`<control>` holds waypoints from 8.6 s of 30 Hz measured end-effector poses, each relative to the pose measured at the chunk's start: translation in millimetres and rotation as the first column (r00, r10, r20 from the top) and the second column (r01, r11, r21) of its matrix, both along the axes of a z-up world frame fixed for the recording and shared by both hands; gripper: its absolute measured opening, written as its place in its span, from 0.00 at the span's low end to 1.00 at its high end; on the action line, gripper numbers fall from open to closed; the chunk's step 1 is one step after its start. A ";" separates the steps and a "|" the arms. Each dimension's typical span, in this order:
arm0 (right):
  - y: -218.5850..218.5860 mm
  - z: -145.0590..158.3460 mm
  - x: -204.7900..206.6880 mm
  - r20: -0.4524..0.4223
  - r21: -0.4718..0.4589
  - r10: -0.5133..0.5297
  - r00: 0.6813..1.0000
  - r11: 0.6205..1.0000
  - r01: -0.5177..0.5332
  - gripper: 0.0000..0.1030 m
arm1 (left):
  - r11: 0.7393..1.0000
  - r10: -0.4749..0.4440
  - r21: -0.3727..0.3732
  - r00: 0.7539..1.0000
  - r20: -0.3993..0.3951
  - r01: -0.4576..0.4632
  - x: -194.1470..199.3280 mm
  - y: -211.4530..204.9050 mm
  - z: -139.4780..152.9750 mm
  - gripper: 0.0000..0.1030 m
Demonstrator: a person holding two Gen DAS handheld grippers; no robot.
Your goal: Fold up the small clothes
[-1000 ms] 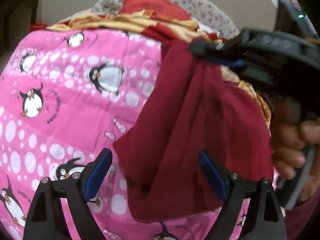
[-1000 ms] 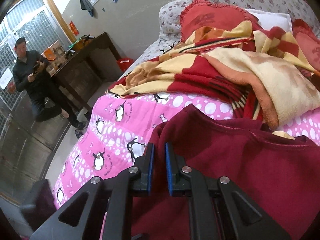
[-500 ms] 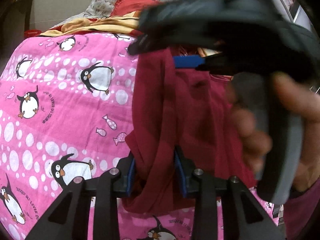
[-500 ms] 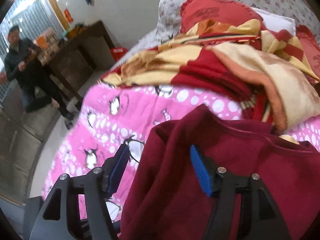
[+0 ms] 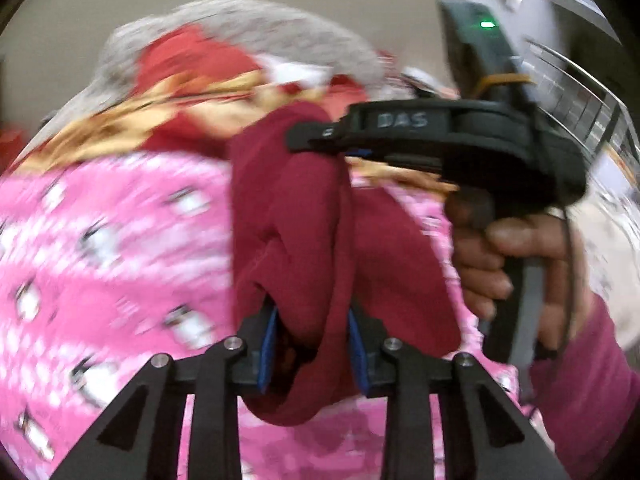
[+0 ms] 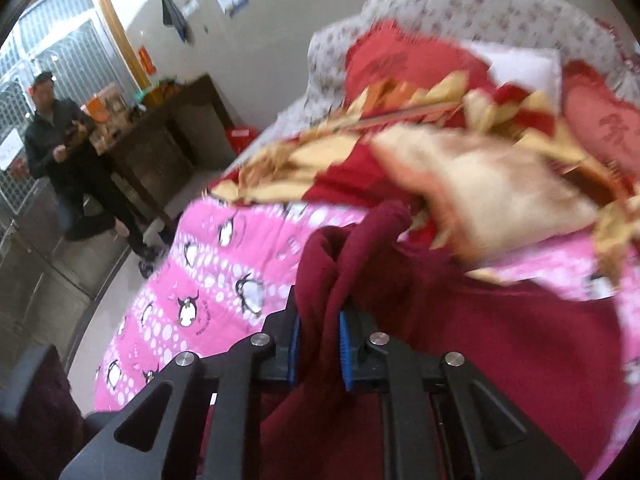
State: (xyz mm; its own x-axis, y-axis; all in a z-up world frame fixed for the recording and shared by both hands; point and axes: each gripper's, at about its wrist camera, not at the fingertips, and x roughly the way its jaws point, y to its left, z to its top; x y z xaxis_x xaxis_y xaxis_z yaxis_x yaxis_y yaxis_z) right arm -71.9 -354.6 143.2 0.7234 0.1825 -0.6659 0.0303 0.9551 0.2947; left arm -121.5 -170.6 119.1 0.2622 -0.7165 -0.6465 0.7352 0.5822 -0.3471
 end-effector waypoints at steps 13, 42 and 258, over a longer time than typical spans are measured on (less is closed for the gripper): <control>-170.5 -68.0 -98.2 -0.168 0.037 -0.353 0.920 0.931 0.364 0.12 | 0.956 -0.266 0.087 0.955 -0.134 0.279 -70.0 -138.8 -37.9 0.38; -146.1 -61.1 -206.3 -0.090 0.129 -0.426 0.900 0.891 0.435 0.22 | 0.975 -0.075 0.213 0.996 0.046 0.063 -47.2 -87.8 -59.5 0.78; 47.8 -52.0 -222.5 -0.046 -0.137 -0.341 0.939 0.933 0.332 0.60 | 0.931 0.245 0.209 0.935 0.258 -0.301 -116.1 27.7 -21.2 0.80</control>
State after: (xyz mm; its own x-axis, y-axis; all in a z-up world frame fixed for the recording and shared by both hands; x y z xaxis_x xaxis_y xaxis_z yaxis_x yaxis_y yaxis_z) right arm -294.4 -306.8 91.2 0.6802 -0.1521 -0.7171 0.3723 0.9144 0.1591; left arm -237.6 -142.9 97.9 0.5828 -0.4263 -0.6918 0.5775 0.8162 -0.0165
